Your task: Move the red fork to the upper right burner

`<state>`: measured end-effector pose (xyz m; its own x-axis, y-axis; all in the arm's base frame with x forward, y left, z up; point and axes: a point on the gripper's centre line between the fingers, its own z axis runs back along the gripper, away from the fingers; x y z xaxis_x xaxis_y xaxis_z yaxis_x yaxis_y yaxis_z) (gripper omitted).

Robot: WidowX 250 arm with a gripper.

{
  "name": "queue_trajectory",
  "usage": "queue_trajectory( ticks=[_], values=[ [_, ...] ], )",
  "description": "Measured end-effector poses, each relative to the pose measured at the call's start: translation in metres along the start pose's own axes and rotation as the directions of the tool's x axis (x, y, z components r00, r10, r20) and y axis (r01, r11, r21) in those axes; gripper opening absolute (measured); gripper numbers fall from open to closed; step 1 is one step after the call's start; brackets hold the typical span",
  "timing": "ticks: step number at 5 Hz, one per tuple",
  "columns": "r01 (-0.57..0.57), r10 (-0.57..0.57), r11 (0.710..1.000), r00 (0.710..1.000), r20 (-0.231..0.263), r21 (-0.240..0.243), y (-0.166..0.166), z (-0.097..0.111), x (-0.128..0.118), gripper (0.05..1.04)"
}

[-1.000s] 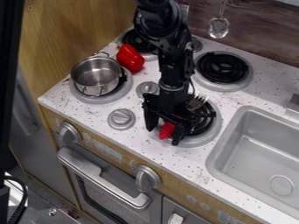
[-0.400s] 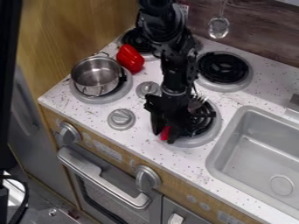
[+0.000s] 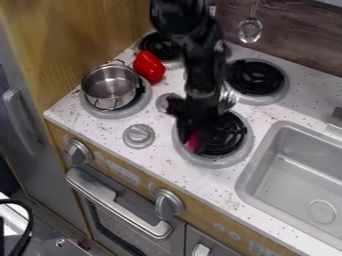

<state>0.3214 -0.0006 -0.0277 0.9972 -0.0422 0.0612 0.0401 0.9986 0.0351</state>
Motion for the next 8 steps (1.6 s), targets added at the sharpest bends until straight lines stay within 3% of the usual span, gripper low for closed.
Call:
queue_trajectory(
  ticks=[1,2,4,5,7,8],
  values=[
    [-0.048,0.051,0.998,0.994,0.092,-0.037,-0.005,0.014,0.029,0.394],
    [-0.074,0.080,0.997,0.978,0.191,-0.037,-0.003,0.029,0.069,0.394],
    [-0.033,0.027,0.999,0.979,0.204,0.027,-0.009,0.008,0.125,0.394],
    [-0.033,0.026,0.999,0.976,0.218,0.028,-0.010,-0.001,0.139,0.394],
    [-0.068,0.065,0.998,0.984,0.167,0.014,-0.013,-0.020,0.161,0.394],
    [-0.087,0.084,0.996,0.988,0.128,0.015,-0.011,-0.029,0.167,0.439]
  ],
)
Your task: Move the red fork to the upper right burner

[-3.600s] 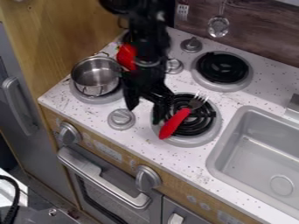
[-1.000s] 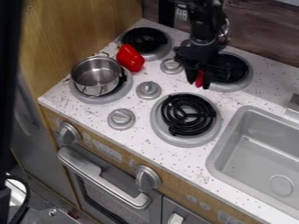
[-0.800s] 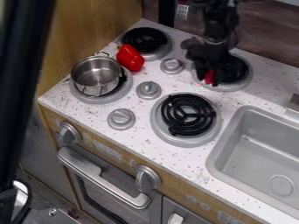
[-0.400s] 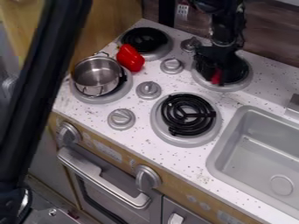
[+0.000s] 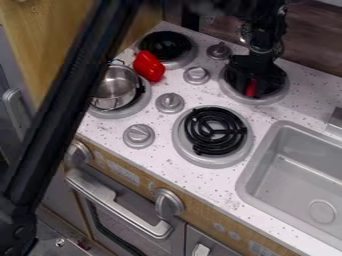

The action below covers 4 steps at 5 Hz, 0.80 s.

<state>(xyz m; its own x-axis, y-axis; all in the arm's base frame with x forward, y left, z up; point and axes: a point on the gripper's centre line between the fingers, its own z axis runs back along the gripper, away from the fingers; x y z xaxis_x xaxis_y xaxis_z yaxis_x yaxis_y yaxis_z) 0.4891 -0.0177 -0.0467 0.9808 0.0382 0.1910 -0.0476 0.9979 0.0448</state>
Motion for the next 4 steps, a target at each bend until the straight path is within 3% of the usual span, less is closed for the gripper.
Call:
queue_trajectory(
  ticks=[1,2,3,4],
  values=[
    [-0.031,0.031,0.999,0.999,-0.017,-0.007,0.003,0.000,-0.002,0.748],
    [-0.048,0.048,0.999,0.999,-0.020,-0.018,0.007,0.000,-0.017,0.986],
    [-0.090,0.090,0.995,0.996,-0.010,-0.033,0.021,0.025,-0.036,0.997],
    [-0.120,0.119,0.992,0.992,-0.032,-0.044,0.042,0.053,-0.071,0.997]
  ],
)
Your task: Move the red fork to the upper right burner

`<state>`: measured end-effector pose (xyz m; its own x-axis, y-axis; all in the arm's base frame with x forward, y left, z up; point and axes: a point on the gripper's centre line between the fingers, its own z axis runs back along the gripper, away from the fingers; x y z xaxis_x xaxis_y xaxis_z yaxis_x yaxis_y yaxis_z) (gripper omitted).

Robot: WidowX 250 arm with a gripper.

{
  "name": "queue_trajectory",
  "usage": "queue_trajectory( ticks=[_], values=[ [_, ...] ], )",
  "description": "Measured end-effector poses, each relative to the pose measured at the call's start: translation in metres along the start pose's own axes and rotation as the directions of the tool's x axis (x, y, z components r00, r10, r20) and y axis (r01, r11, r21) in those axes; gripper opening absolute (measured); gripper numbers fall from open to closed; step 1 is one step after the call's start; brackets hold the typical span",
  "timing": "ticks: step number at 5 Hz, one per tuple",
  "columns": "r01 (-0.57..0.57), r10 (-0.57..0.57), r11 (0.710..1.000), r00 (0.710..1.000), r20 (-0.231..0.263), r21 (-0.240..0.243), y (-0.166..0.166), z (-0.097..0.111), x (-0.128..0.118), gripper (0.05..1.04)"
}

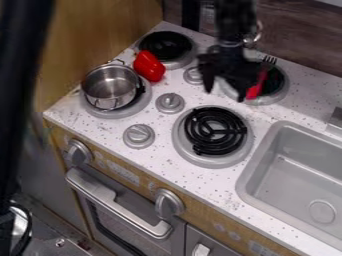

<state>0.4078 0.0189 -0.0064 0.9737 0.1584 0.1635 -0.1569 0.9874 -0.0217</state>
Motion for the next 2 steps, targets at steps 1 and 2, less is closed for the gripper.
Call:
queue_trajectory(
  ticks=[1,2],
  values=[
    [0.029,-0.029,1.000,0.997,-0.068,-0.006,0.026,0.005,-0.036,0.997],
    [0.070,-0.068,0.997,0.992,-0.106,0.018,0.045,0.008,-0.056,0.997]
  ],
)
